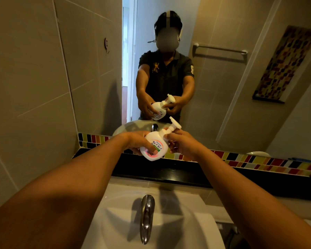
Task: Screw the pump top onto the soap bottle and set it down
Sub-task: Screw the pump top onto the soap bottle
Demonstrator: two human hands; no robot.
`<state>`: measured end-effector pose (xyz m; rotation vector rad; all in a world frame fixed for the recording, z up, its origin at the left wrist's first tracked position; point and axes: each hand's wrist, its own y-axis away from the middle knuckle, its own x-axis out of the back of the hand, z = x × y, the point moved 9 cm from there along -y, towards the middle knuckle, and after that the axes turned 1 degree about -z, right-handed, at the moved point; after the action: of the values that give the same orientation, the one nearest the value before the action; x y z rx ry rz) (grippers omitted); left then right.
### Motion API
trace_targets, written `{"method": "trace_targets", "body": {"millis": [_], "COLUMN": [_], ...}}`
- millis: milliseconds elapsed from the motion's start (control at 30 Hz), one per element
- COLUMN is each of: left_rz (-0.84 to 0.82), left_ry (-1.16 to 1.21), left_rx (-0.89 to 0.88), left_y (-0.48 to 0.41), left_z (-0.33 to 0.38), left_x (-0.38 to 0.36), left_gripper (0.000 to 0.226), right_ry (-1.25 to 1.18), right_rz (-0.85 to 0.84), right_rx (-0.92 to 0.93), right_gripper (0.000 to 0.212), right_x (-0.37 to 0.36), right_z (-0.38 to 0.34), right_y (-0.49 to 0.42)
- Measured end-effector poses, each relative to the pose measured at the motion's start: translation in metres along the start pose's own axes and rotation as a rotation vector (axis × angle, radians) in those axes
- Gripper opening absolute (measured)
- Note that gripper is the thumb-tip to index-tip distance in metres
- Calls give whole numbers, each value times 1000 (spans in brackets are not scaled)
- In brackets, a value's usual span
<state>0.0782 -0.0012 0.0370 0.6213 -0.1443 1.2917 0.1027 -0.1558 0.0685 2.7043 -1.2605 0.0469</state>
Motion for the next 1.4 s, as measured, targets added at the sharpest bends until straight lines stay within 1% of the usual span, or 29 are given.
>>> {"method": "trace_targets", "body": {"millis": [33,167,333,400,467,533,600,667,833,933,1100,1267,1400], "left_rz": [1,-1,10,21,25,19,18,26,54,53,47,42,36], "left_ry": [-6,-40,-18,-16,-20,-36,-55,-64,-40,-36,-70,-46,-42], "left_rx": [-3,-17,-31,-29,-21,-16,-11,-9,1,4,-16,-6,-15], "left_y": [0,0,4,5,5,5,4,3,4,6,5,8,8], "left_z": [1,2,1,1,0,0,0,0,-1,1,6,4,7], "left_x": [1,1,5,7,7,5,2,1,11,12,7,11,10], "left_gripper": [47,46,46,45,44,46,51,56,60,58,53,49,51], "right_ry": [5,79,-26,-63,-54,17,96,119,13,-18,52,-19,-32], "right_rz": [16,81,-39,-50,-28,21,75,88,-14,3,87,-19,27], "right_rx": [4,21,5,8,1,-5,13,23,20,12,24,7,-2], "right_gripper": [23,34,34,32,31,34,38,39,36,34,36,38,39], "right_x": [1,1,-10,-9,-7,-6,-5,-7,-11,-6,-5,-8,-4], "right_z": [0,0,2,1,2,3,1,0,-1,0,0,2,1], "right_y": [-1,-6,-7,-7,-7,-6,-5,-5,-7,-9,-10,-8,-9]}}
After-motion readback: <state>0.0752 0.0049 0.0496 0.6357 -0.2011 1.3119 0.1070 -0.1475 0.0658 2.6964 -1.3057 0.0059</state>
